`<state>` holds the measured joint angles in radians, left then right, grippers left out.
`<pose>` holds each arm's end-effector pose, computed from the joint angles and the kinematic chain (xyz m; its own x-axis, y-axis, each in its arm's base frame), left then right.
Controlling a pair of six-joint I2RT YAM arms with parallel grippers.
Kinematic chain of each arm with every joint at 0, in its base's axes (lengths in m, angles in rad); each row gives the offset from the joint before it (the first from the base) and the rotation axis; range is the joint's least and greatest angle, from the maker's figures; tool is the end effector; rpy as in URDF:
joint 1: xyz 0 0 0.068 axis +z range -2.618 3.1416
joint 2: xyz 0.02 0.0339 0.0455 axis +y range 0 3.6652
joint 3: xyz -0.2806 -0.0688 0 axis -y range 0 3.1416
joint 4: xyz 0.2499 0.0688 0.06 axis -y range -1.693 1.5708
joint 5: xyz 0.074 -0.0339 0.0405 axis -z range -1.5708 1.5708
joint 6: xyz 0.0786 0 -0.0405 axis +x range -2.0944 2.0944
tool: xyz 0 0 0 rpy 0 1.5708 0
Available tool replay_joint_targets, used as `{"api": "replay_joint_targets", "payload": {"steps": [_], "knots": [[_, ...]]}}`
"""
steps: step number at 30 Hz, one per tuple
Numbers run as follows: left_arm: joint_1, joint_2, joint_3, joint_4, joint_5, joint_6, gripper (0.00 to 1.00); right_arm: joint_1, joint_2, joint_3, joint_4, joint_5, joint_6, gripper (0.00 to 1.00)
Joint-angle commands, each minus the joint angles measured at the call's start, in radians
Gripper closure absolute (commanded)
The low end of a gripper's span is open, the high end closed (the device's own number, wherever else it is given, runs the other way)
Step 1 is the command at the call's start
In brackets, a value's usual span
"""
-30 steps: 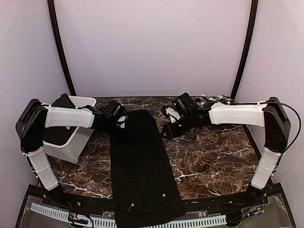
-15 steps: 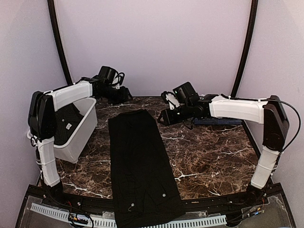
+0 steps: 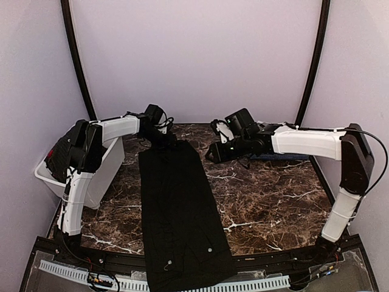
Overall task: Fold and stack the long sleeve shirts
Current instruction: Adjust the rectangle-folded shirt at the center of the board.
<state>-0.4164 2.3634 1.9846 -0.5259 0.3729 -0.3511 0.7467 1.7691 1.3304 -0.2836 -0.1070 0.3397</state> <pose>0.5053 -0.2548 0.1581 -0.8756 0.0370 -0.4817 0.2997 0.8236 -0.4815 0.3181 0.3058 0.2362 -0.7021 -0.1984 -0.6839 -0.5305 0.7863 0.3166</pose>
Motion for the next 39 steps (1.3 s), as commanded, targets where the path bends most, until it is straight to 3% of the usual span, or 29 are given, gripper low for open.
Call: {"api": "replay_joint_targets", "payload": {"steps": [1, 7, 11, 21, 25, 39], "knots": [[-0.004, 0.017, 0.042, 0.033, 0.069, 0.034, 0.47, -0.004, -0.048, -0.031, 0.049, 0.014, 0.017, 0.57], [-0.011, 0.067, 0.077, 0.089, 0.105, 0.03, 0.48, -0.005, -0.063, -0.056, 0.054, 0.023, 0.021, 0.57], [-0.018, 0.089, 0.084, 0.127, 0.145, 0.022, 0.53, -0.004, -0.07, -0.07, 0.052, 0.027, 0.019, 0.57], [-0.024, 0.091, 0.136, 0.176, 0.175, 0.011, 0.88, -0.006, -0.08, -0.086, 0.051, 0.038, 0.019, 0.57], [-0.024, 0.082, 0.16, 0.194, 0.132, 0.008, 0.96, -0.007, -0.081, -0.092, 0.054, 0.038, 0.023, 0.57], [-0.024, 0.09, 0.201, 0.213, 0.059, 0.01, 1.0, -0.007, -0.056, -0.09, 0.055, 0.039, 0.021, 0.57]]}}
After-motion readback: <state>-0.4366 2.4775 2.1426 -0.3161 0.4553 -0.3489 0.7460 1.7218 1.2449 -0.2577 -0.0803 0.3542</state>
